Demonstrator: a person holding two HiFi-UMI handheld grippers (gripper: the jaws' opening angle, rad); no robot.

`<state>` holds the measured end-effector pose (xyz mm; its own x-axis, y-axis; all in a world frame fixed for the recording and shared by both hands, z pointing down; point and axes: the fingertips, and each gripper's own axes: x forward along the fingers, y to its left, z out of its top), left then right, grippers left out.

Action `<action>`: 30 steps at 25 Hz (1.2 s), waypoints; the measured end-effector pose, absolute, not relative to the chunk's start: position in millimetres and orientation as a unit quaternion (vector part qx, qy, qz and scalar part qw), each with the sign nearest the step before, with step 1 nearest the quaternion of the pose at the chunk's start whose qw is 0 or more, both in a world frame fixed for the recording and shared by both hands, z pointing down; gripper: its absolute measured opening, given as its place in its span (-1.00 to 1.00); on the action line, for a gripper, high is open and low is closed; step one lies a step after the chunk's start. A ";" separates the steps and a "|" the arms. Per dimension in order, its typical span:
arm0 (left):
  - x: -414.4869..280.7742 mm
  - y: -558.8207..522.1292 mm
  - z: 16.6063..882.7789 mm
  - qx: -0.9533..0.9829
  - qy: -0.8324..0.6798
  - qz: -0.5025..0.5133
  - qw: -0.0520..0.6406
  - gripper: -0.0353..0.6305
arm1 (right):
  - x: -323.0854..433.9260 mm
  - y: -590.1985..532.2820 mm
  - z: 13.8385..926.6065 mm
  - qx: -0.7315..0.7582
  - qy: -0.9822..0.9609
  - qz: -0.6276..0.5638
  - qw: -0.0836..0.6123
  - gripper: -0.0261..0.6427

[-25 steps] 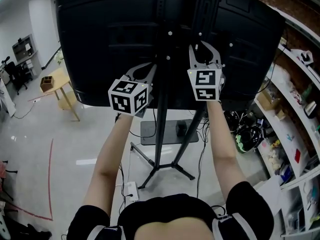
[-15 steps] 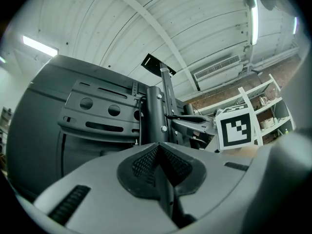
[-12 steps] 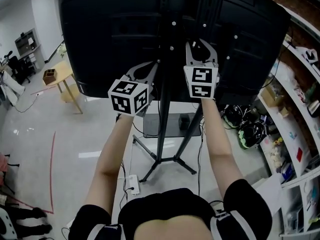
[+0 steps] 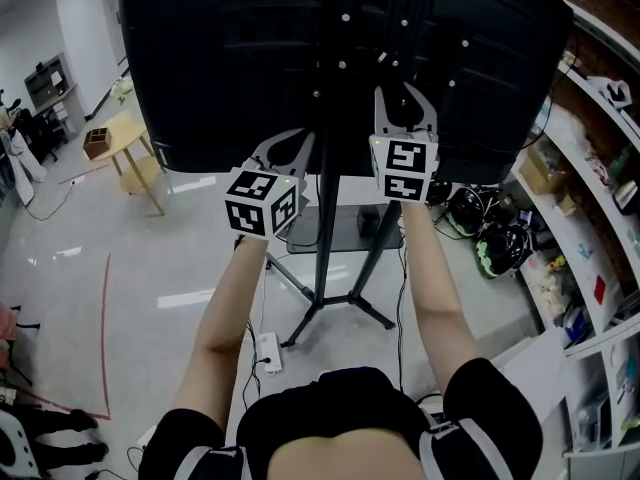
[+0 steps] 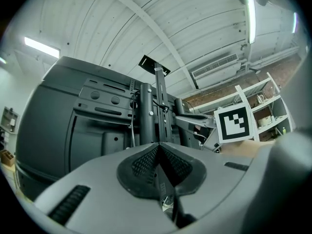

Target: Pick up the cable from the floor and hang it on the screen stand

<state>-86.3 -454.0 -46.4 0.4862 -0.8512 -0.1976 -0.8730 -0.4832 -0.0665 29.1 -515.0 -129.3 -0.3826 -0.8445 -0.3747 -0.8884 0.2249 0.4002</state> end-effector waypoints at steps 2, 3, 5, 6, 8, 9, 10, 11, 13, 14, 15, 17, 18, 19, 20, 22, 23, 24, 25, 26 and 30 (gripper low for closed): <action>-84.8 -434.6 -29.3 -0.861 0.499 0.067 0.074 -0.87 | 31.3 -496.4 -107.2 -0.553 0.788 0.268 0.035 -0.54; -84.1 -423.7 -21.0 -0.861 0.499 0.067 0.071 -0.88 | 32.5 -486.0 -93.8 -0.551 0.793 0.257 0.032 -0.55; -81.3 -399.7 -3.8 -0.863 0.497 0.067 0.061 -0.87 | 34.2 -462.0 -62.3 -0.542 0.812 0.214 0.030 -0.55; -78.7 -386.9 4.7 -0.865 0.494 0.065 0.055 -0.87 | 34.1 -448.2 -45.4 -0.533 0.826 0.183 0.034 -0.55; -72.0 -360.1 24.1 -0.870 0.488 0.059 0.047 -0.87 | 31.4 -416.5 -8.2 -0.510 0.852 0.117 0.039 -0.55; -67.9 -346.6 36.7 -0.871 0.486 0.052 0.040 -0.87 | 30.1 -398.9 12.2 -0.499 0.861 0.089 0.037 -0.55; -62.9 -333.6 50.0 -0.873 0.484 0.046 0.031 -0.88 | 29.5 -380.9 31.8 -0.492 0.867 0.067 0.034 -0.55; -56.9 -320.7 63.1 -0.877 0.479 0.040 0.022 -0.87 | 29.9 -362.5 49.8 -0.489 0.871 0.050 0.030 -0.59; -42.2 -294.3 89.7 -0.884 0.466 0.031 0.003 -0.87 | 33.0 -325.4 83.3 -0.487 0.873 0.022 0.021 -0.70; -34.6 -281.8 103.0 -0.887 0.461 0.026 -0.006 -0.88 | 34.7 -307.9 98.9 -0.486 0.874 0.007 0.016 -0.74; -27.3 -270.1 115.1 -0.890 0.456 0.021 -0.015 -0.88 | 36.2 -291.8 112.8 -0.484 0.875 -0.008 0.013 -0.77; -11.6 -247.2 134.9 -0.893 0.448 0.018 -0.030 -0.88 | 41.0 -262.4 135.5 -0.482 0.875 -0.036 0.010 -0.80; -2.8 -235.5 143.3 -0.894 0.447 0.019 -0.034 -0.88 | 45.5 -248.3 144.9 -0.483 0.875 -0.048 0.009 -0.81; 5.9 -224.0 150.6 -0.894 0.447 0.022 -0.038 -0.88 | 50.9 -235.0 153.1 -0.484 0.873 -0.060 0.010 -0.82; 13.3 -213.5 156.4 -0.893 0.448 0.024 -0.040 -0.88 | 56.0 -223.2 159.7 -0.487 0.870 -0.070 0.011 -0.82; 21.5 -195.4 164.3 -0.888 0.458 0.027 -0.045 -0.88 | 65.4 -202.6 168.4 -0.498 0.863 -0.085 0.014 -0.83; 23.8 -185.9 168.5 -0.884 0.465 0.027 -0.048 -0.88 | 70.8 -191.2 172.6 -0.503 0.859 -0.092 0.015 -0.84; 26.7 -175.2 174.1 -0.880 0.471 0.026 -0.052 -0.88 | 77.1 -178.4 177.8 -0.507 0.856 -0.098 0.015 -0.85; 30.9 -163.6 180.5 -0.877 0.476 0.024 -0.055 -0.88 | 84.2 -165.0 183.6 -0.510 0.854 -0.104 0.013 -0.85; 36.0 -151.9 187.2 -0.875 0.480 0.022 -0.057 -0.88 | 91.2 -151.8 189.3 -0.510 0.853 -0.108 0.011 -0.85; 53.7 -110.8 224.4 -0.865 0.495 0.008 -0.080 -0.88 | 112.9 -111.9 216.0 -0.502 0.856 -0.122 -0.002 -0.85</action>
<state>53.7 -110.8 224.4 0.5097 -0.8579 0.0649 -0.8553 -0.4972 0.1456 112.9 -111.9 216.0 -0.4968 -0.8587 0.1262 -0.8596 0.4668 -0.2077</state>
